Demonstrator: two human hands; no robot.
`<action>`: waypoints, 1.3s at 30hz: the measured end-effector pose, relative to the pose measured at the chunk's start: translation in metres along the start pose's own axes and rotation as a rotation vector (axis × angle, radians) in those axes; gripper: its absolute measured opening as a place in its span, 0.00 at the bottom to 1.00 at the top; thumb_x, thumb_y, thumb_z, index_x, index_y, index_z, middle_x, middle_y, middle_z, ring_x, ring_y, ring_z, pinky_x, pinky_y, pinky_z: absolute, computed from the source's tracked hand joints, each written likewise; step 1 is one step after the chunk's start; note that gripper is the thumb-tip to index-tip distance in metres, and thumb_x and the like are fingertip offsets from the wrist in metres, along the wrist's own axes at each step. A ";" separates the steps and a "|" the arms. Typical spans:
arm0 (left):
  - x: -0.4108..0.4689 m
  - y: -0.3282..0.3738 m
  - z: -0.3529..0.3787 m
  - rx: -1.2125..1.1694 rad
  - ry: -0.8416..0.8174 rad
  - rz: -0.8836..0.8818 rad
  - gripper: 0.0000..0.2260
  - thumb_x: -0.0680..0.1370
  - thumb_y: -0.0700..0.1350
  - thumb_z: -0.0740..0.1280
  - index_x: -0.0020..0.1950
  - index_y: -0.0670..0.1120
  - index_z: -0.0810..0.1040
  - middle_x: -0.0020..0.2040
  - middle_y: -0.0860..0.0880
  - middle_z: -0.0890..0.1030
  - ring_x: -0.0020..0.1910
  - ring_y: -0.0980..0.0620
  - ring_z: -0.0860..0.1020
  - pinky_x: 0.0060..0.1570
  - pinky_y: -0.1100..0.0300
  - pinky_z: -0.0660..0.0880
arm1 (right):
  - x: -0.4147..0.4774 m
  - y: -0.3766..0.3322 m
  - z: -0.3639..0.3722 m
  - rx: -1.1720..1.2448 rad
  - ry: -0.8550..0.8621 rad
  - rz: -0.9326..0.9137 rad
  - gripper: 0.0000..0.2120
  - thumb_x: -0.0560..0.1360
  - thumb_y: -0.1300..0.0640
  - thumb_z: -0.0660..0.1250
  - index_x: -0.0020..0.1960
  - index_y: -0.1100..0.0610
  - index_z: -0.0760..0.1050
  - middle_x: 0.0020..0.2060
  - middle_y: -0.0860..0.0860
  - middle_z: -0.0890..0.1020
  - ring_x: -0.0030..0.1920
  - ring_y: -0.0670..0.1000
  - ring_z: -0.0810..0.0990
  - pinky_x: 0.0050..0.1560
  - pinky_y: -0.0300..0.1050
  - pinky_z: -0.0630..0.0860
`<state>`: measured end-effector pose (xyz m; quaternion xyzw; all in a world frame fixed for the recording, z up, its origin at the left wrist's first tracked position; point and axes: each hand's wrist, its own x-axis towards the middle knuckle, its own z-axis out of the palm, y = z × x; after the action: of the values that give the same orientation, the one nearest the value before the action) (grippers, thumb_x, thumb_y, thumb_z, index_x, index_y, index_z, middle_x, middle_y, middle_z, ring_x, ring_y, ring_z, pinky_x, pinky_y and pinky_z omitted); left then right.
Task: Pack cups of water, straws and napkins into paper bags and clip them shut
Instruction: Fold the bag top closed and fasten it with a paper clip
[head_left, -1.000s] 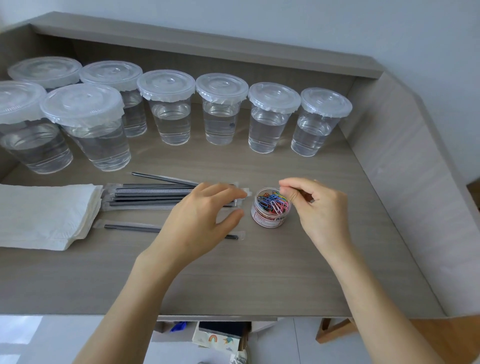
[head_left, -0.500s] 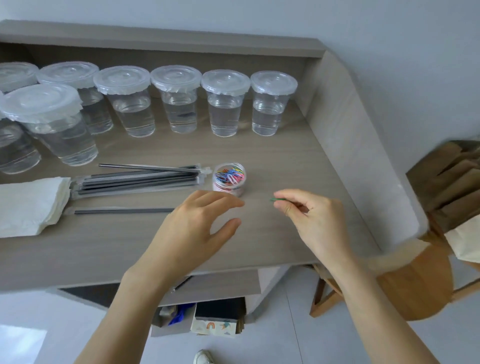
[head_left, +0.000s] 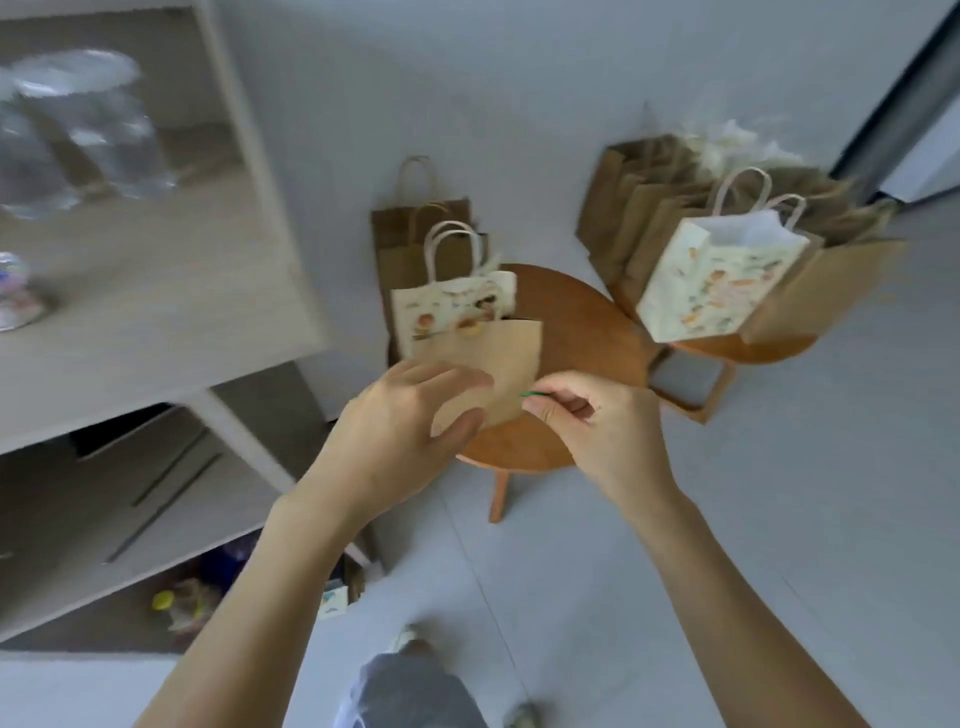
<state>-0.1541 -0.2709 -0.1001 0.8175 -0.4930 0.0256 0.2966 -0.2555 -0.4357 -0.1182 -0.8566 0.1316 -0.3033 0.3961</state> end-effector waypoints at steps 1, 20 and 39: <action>0.013 0.011 0.015 -0.016 -0.026 0.013 0.17 0.74 0.56 0.56 0.57 0.53 0.77 0.53 0.56 0.80 0.51 0.49 0.77 0.42 0.48 0.78 | -0.002 0.013 -0.017 0.000 0.033 0.027 0.06 0.67 0.57 0.72 0.41 0.59 0.83 0.34 0.43 0.82 0.35 0.37 0.78 0.37 0.27 0.72; 0.340 0.120 0.257 -0.065 -0.218 0.197 0.11 0.75 0.47 0.67 0.58 0.49 0.78 0.54 0.52 0.81 0.52 0.48 0.78 0.42 0.49 0.79 | 0.134 0.288 -0.253 -0.093 0.148 0.333 0.09 0.73 0.64 0.69 0.51 0.56 0.82 0.41 0.35 0.79 0.42 0.33 0.77 0.42 0.25 0.70; 0.528 0.138 0.448 0.197 -0.255 -0.361 0.21 0.78 0.50 0.63 0.71 0.54 0.66 0.69 0.55 0.70 0.72 0.46 0.60 0.66 0.48 0.58 | 0.332 0.504 -0.338 -0.046 -0.344 0.266 0.08 0.78 0.54 0.62 0.53 0.55 0.76 0.46 0.48 0.83 0.48 0.44 0.80 0.38 0.42 0.79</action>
<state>-0.1096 -0.9634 -0.2285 0.9140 -0.3674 -0.0833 0.1507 -0.1988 -1.1209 -0.1927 -0.8797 0.1808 -0.0946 0.4294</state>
